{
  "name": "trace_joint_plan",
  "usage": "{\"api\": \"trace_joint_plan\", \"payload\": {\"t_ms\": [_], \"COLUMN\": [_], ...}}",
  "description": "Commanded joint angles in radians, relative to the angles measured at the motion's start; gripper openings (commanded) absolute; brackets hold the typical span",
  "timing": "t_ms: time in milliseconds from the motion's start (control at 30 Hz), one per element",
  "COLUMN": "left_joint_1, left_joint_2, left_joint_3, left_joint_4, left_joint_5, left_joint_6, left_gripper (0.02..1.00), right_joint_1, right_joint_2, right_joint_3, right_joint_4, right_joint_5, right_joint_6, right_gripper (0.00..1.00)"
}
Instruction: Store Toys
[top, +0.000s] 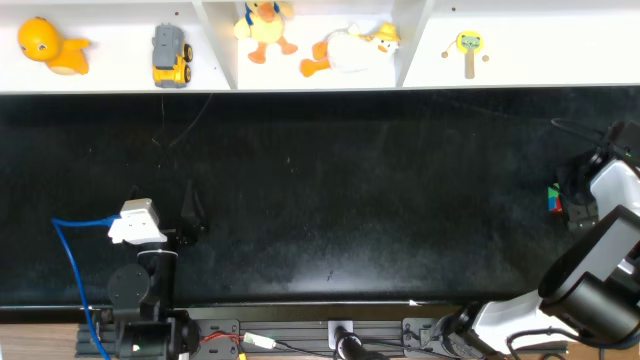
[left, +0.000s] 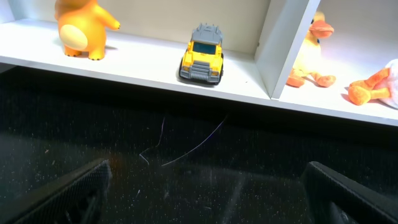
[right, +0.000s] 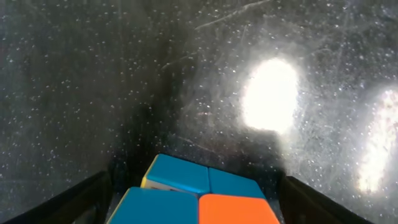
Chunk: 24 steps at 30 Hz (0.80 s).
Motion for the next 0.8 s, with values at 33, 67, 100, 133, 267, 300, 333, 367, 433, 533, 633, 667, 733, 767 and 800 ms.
{"api": "trace_joint_plan", "payload": {"t_ms": [33,67,100,133,267,300,333,367,433,533,633,667,733,767,800], "left_joint_1": [-0.005,-0.005,-0.005,-0.005,-0.005,-0.005,-0.005,-0.005,-0.005,-0.005,-0.005,-0.005,-0.005,-0.005,-0.005], "left_joint_2": [-0.012,-0.012,-0.012,-0.012,-0.012,-0.012,-0.012,-0.012,-0.012,-0.012,-0.012,-0.012,-0.012,-0.012,-0.012], "left_joint_3": [-0.009,-0.009,-0.009,-0.009,-0.009,-0.009,-0.009,-0.009,-0.009,-0.009,-0.009,-0.009,-0.009,-0.009,-0.009], "left_joint_4": [0.005,0.005,0.005,0.005,0.005,0.005,0.005,0.005,0.005,0.005,0.005,0.005,0.005,0.005,0.005], "left_joint_5": [0.01,0.01,0.01,0.01,0.01,0.01,0.01,0.01,0.01,0.01,0.01,0.01,0.01,0.01,0.01], "left_joint_6": [0.011,0.011,0.011,0.011,0.011,0.011,0.011,0.011,0.011,0.011,0.011,0.011,0.011,0.011,0.011], "left_gripper": [0.996,0.996,0.998,0.998,0.998,0.998,0.998,0.996,0.998,0.998,0.998,0.996,0.998,0.998,0.998], "right_joint_1": [-0.005,-0.005,-0.005,-0.005,-0.005,-0.005,-0.005,-0.005,-0.005,-0.005,-0.005,-0.005,-0.005,-0.005,-0.005], "right_joint_2": [0.046,0.046,0.046,0.046,0.046,0.046,0.046,0.046,0.046,0.046,0.046,0.046,0.044,0.044,0.042], "right_joint_3": [-0.009,-0.009,-0.009,-0.009,-0.009,-0.009,-0.009,-0.009,-0.009,-0.009,-0.009,-0.009,-0.008,-0.005,0.003], "right_joint_4": [-0.005,-0.005,-0.005,-0.005,-0.005,-0.005,-0.005,-0.005,-0.006,-0.006,-0.006,-0.006,-0.008,-0.012,-0.021], "right_joint_5": [0.0,0.0,0.0,0.0,0.0,0.0,0.0,-0.001,-0.004,-0.02,-0.027,-0.028,-0.029,-0.029,-0.029], "right_joint_6": [0.006,0.006,0.006,0.006,0.006,0.006,0.006,0.006,0.006,0.006,0.007,0.006,0.006,0.005,0.0], "right_gripper": [0.755,0.733,0.713,0.7,0.632,0.608,0.584,0.56,0.52,0.47,0.432,0.421,0.389,0.373,0.347]}}
